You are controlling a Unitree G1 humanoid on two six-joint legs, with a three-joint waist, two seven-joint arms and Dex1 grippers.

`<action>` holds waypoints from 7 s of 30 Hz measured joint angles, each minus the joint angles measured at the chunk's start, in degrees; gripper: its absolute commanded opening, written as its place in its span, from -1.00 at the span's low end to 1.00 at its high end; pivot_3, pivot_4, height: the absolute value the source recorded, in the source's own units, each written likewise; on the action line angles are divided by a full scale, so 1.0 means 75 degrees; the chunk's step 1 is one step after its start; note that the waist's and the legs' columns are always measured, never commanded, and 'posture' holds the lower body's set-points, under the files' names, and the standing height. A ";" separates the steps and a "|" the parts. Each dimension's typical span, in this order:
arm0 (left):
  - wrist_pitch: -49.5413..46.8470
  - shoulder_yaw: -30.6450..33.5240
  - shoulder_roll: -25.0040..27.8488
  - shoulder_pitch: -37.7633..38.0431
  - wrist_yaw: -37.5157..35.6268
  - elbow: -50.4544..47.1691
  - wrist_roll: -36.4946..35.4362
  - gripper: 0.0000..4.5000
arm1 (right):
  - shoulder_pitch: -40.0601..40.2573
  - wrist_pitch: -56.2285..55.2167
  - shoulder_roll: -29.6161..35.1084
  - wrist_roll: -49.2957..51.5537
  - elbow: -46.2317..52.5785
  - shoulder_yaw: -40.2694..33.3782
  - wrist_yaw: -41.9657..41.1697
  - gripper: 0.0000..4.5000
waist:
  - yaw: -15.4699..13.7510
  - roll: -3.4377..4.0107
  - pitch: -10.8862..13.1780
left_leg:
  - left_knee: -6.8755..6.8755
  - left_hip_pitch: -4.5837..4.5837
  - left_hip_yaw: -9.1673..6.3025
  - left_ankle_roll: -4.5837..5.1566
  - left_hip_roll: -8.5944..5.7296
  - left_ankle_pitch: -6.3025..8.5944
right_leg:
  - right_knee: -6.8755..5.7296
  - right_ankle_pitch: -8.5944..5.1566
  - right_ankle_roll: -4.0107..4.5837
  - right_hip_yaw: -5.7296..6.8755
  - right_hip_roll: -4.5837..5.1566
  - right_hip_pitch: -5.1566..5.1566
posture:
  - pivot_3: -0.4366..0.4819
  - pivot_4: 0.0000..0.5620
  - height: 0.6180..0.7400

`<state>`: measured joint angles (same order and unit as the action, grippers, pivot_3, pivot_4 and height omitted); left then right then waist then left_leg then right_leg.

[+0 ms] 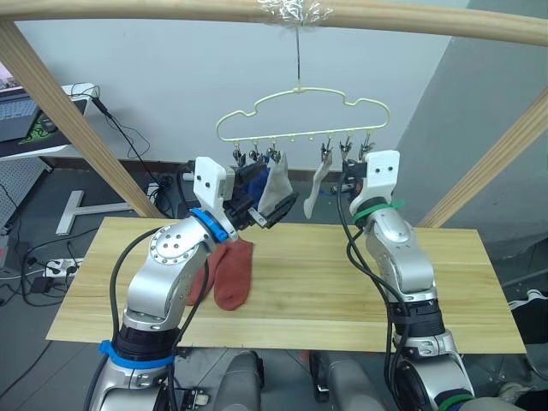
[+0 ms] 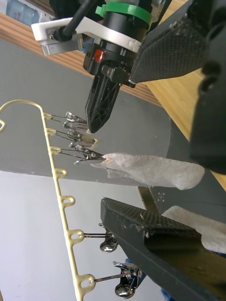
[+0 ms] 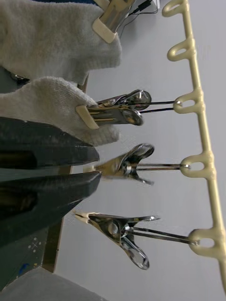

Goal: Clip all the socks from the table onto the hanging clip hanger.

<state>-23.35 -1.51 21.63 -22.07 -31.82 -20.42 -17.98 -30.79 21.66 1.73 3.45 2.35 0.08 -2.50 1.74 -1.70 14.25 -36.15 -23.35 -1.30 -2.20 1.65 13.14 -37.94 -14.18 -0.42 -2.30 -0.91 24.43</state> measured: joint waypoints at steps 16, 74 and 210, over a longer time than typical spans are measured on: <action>0.0000 0.0000 0.0002 0.0000 0.0008 -0.0001 0.0000 1.00 | -0.0245 -0.0097 -0.0038 -0.0011 -0.0385 -0.0002 0.0058 -0.77 | -0.0005 0.0000 0.0000 | 0.0000 -0.0001 -0.0001 0.0000 0.0000 0.0000 | -0.0001 0.0000 0.0000 0.0002 0.0000 0.0000 | 0.08 -0.15 1.00; 0.0000 0.0000 0.0001 -0.0100 0.0034 0.0000 0.0000 1.00 | -0.0701 -0.0306 -0.0098 0.0003 -0.0992 -0.0096 0.0336 -0.14 | -0.0006 0.0000 0.0000 | -0.0001 -0.0001 0.0000 0.0000 0.0000 0.0000 | -0.0003 0.0001 0.0001 0.0002 0.0000 0.0000 | 0.07 -0.13 1.00; 0.1802 -0.0565 -0.0737 0.0260 0.1982 0.6254 0.2686 1.00 | -0.1057 0.2424 0.0799 0.0924 0.0388 -0.0191 -0.1217 -0.95 | 0.0036 0.0002 0.0000 | -0.0004 0.0011 0.0003 0.0000 -0.0001 0.0000 | -0.0017 0.0002 0.0001 0.0005 0.0008 -0.0004 | -0.13 -0.10 1.00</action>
<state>-9.83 -5.75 16.10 -20.12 -16.96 26.48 2.17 -38.71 39.84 7.72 10.38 5.26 -1.35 -11.62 2.01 -1.68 14.25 -36.18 -23.26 -1.27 -2.19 1.65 13.14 -38.07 -14.17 -0.41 -2.26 -0.84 24.40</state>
